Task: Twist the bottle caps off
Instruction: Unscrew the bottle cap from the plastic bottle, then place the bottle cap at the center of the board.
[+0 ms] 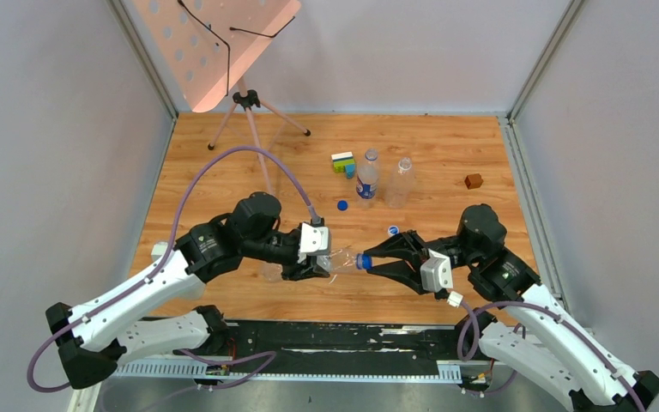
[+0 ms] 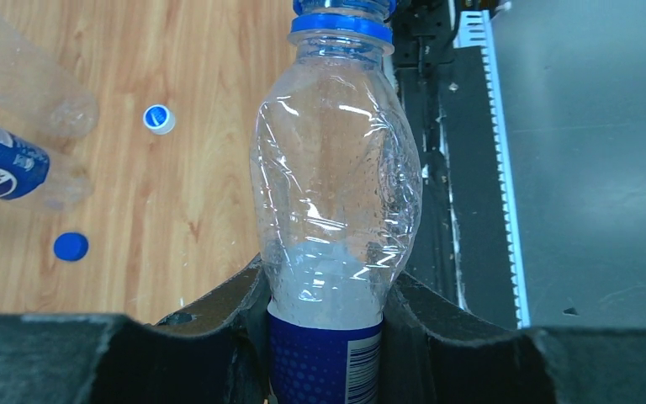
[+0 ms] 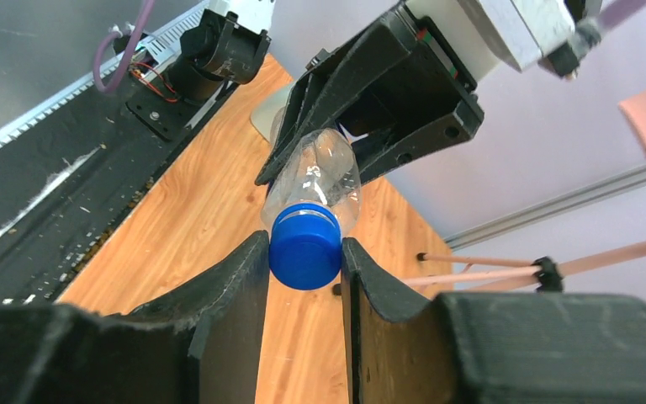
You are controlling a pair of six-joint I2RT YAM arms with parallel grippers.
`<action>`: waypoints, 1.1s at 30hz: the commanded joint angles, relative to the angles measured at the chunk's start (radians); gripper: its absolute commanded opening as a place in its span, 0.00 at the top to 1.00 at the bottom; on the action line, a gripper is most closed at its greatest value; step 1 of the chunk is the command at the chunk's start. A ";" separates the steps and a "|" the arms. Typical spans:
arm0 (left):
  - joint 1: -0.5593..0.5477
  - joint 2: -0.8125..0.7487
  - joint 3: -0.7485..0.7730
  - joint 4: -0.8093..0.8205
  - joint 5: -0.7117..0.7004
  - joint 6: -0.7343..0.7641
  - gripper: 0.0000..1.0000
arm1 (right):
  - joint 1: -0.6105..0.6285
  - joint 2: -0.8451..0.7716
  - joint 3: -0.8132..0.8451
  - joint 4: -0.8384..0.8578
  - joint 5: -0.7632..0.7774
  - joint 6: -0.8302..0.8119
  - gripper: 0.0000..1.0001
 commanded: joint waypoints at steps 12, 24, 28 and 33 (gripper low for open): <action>0.108 -0.021 0.029 -0.101 -0.033 -0.079 1.00 | -0.009 -0.013 0.052 -0.065 0.106 0.010 1.00; 0.108 -0.425 -0.247 0.362 -0.486 -0.211 0.97 | 0.001 0.312 -0.057 0.137 0.897 1.320 1.00; 0.108 -0.436 -0.281 0.419 -0.475 -0.226 0.96 | 0.006 0.530 0.020 0.072 0.942 1.501 1.00; 0.107 -0.405 -0.270 0.418 -0.464 -0.244 0.96 | 0.036 0.770 0.158 0.046 0.954 1.529 1.00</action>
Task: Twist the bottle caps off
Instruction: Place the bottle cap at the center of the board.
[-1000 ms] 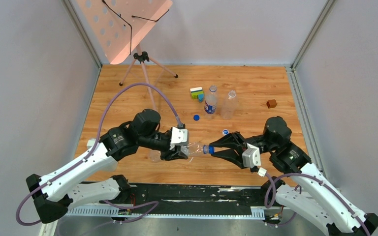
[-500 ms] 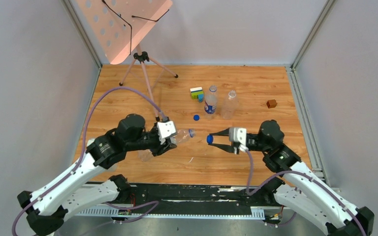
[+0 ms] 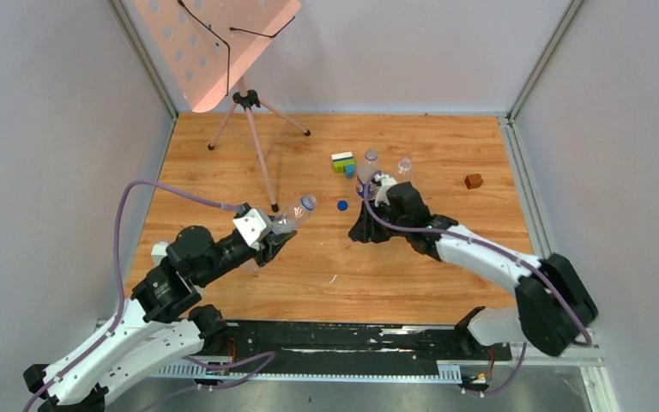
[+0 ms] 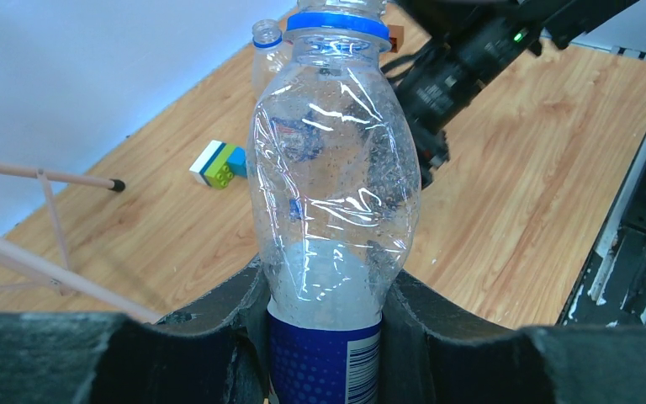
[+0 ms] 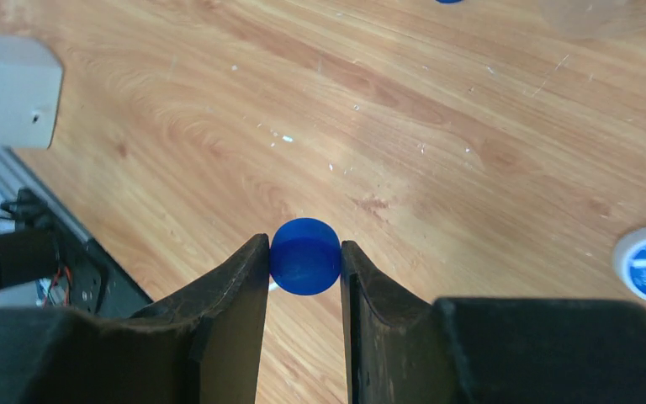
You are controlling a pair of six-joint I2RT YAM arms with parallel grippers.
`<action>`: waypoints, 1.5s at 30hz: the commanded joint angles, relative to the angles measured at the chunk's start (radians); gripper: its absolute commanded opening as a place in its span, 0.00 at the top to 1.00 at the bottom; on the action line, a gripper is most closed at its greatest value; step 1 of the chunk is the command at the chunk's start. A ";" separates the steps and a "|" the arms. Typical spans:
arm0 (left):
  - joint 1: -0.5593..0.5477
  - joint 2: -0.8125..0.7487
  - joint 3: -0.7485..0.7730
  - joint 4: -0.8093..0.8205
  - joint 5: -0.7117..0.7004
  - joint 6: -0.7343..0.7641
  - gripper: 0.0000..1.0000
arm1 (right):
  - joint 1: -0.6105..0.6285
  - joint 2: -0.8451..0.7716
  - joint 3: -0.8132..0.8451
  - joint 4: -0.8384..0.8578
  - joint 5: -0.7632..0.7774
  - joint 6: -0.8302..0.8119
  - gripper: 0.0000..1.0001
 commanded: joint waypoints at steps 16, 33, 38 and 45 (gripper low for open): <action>0.003 0.027 -0.051 0.159 0.011 -0.097 0.95 | 0.043 0.475 0.370 -0.079 0.223 0.203 0.73; 0.004 0.068 -0.059 0.170 0.017 -0.112 0.92 | 0.079 0.460 0.356 -0.108 0.233 0.173 0.40; 0.003 0.086 -0.084 0.189 0.023 -0.113 0.91 | 0.078 0.332 0.344 -0.117 0.149 0.154 0.36; 0.003 0.048 -0.174 0.336 0.013 -0.136 0.86 | 0.074 -0.019 0.281 -0.122 0.134 0.155 0.27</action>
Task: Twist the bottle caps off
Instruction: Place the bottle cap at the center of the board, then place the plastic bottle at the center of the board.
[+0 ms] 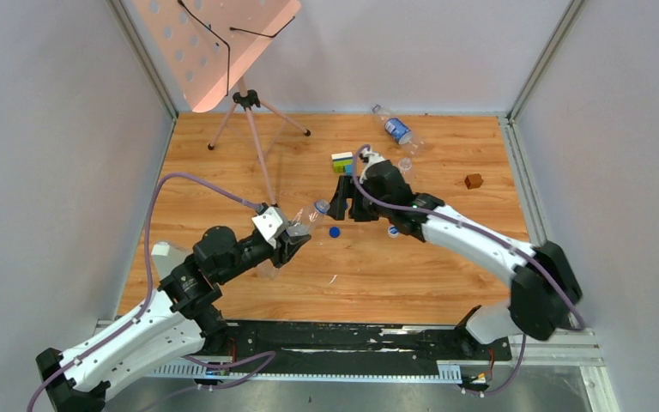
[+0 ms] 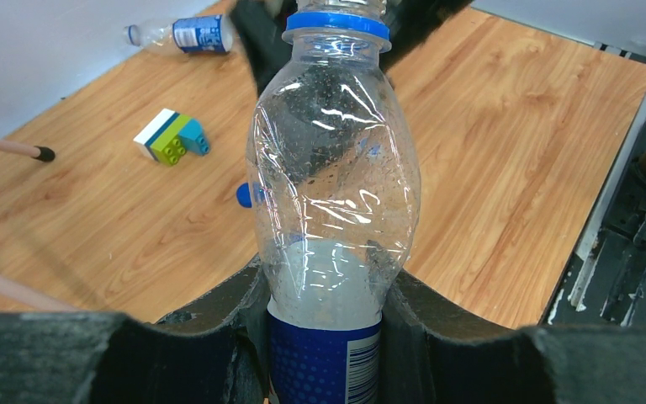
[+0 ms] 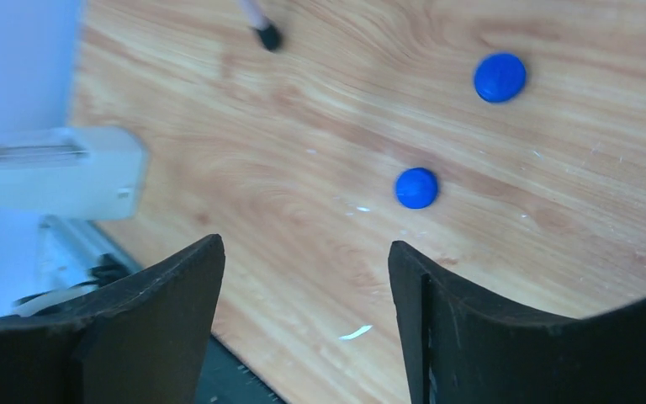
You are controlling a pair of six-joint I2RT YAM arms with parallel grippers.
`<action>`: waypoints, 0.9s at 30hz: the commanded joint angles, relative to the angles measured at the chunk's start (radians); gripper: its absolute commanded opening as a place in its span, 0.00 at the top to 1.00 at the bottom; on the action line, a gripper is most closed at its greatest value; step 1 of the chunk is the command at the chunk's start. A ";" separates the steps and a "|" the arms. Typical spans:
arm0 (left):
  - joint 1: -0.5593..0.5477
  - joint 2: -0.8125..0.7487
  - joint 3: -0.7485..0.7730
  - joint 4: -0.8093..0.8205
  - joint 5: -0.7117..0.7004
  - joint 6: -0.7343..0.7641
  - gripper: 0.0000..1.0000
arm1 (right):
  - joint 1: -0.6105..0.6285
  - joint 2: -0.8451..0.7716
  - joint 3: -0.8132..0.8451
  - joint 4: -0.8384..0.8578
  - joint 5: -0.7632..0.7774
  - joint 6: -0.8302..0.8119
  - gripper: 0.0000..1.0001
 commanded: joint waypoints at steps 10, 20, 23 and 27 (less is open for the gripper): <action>0.003 -0.053 -0.130 0.291 -0.036 -0.085 0.82 | 0.000 -0.531 -0.167 0.269 -0.194 0.072 0.20; 0.003 0.034 -0.120 0.350 0.045 -0.115 0.80 | 0.044 -0.427 -0.090 0.295 -0.289 0.073 0.19; 0.003 0.061 -0.112 0.356 0.067 -0.122 0.79 | 0.050 -0.406 -0.077 0.292 -0.270 0.062 0.19; 0.003 0.076 -0.106 0.357 0.085 -0.114 0.79 | 0.054 -0.393 -0.077 0.286 -0.226 0.038 0.29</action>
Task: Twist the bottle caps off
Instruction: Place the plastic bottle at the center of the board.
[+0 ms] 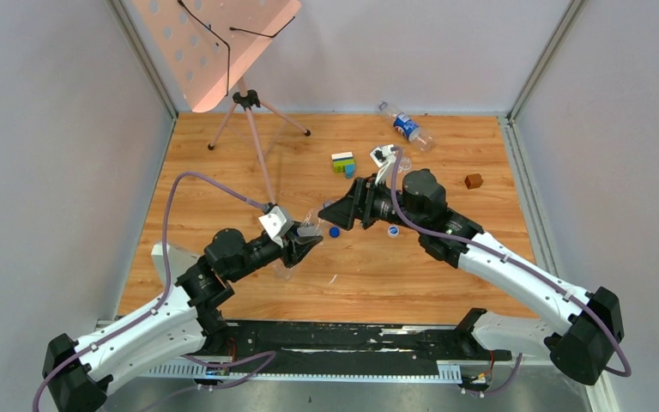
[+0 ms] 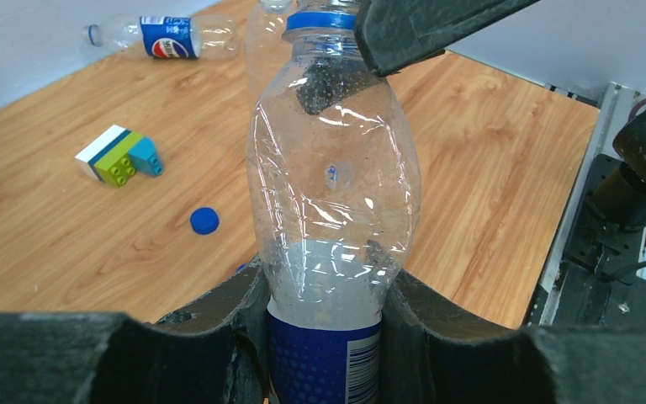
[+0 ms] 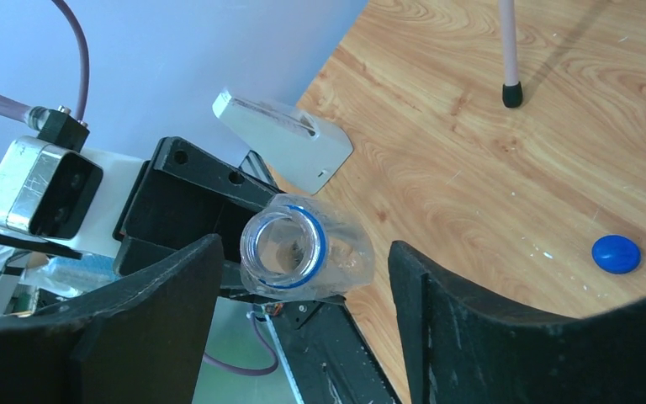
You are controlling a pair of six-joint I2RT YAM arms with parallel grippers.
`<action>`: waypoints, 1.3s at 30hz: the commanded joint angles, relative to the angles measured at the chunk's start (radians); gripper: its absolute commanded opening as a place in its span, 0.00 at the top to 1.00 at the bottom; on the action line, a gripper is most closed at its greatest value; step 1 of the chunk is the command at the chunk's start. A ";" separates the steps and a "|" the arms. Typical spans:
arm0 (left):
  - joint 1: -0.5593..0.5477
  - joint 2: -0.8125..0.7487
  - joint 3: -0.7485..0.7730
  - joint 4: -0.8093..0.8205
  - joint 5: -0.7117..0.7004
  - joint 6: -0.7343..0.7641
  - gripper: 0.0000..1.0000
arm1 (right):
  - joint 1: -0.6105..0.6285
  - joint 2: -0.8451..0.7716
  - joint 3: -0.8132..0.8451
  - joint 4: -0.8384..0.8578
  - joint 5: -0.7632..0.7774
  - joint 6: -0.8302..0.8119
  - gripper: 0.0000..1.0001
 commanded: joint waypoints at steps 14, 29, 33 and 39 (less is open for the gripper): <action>0.003 0.048 0.059 0.019 -0.018 -0.026 0.08 | 0.061 0.021 0.119 -0.096 0.176 -0.216 0.93; 0.003 0.042 0.091 -0.124 -0.192 -0.035 0.00 | 0.060 -0.009 0.111 -0.229 0.749 -0.429 0.98; 0.003 0.027 0.090 -0.142 -0.210 -0.034 0.00 | 0.060 -0.020 0.108 -0.253 0.785 -0.477 0.95; 0.003 0.016 0.091 -0.151 -0.231 -0.019 0.00 | 0.059 0.012 0.098 -0.296 0.789 -0.494 0.91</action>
